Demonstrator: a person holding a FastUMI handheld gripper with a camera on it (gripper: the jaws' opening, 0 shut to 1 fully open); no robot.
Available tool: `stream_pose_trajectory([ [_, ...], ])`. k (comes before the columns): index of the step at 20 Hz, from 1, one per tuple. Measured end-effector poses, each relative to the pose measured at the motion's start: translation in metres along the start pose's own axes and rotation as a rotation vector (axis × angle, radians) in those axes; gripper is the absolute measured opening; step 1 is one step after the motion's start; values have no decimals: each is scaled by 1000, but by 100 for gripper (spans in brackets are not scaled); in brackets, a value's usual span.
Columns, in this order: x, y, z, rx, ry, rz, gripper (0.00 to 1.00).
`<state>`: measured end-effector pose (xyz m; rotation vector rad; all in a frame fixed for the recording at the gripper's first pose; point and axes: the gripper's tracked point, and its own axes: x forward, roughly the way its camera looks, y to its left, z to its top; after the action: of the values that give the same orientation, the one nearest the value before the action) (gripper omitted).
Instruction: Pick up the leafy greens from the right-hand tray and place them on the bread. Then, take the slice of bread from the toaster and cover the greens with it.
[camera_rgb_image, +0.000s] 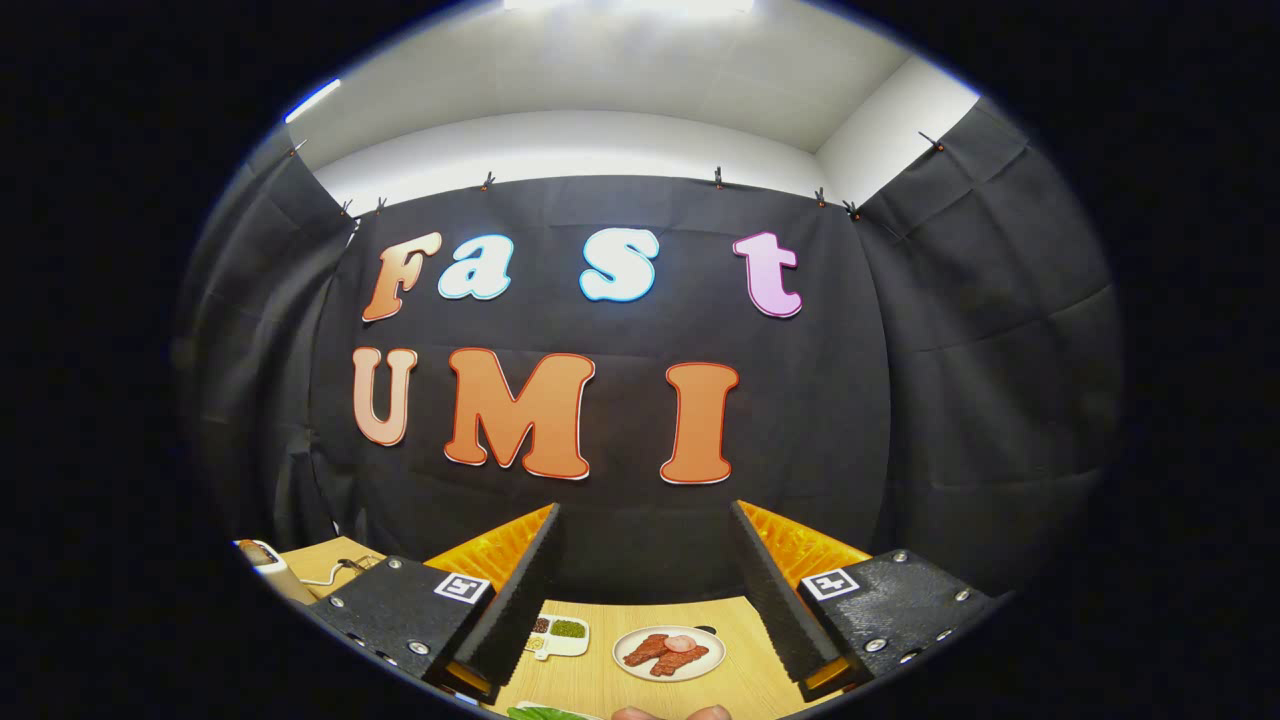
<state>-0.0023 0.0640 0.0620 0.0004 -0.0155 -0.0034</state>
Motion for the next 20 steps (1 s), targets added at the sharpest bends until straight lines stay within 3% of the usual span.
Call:
stream_pose_trajectory([
  [13,-13,29,21,-6,-9,24,97],
  [20,-12,51,-1,-15,52,87,97],
])
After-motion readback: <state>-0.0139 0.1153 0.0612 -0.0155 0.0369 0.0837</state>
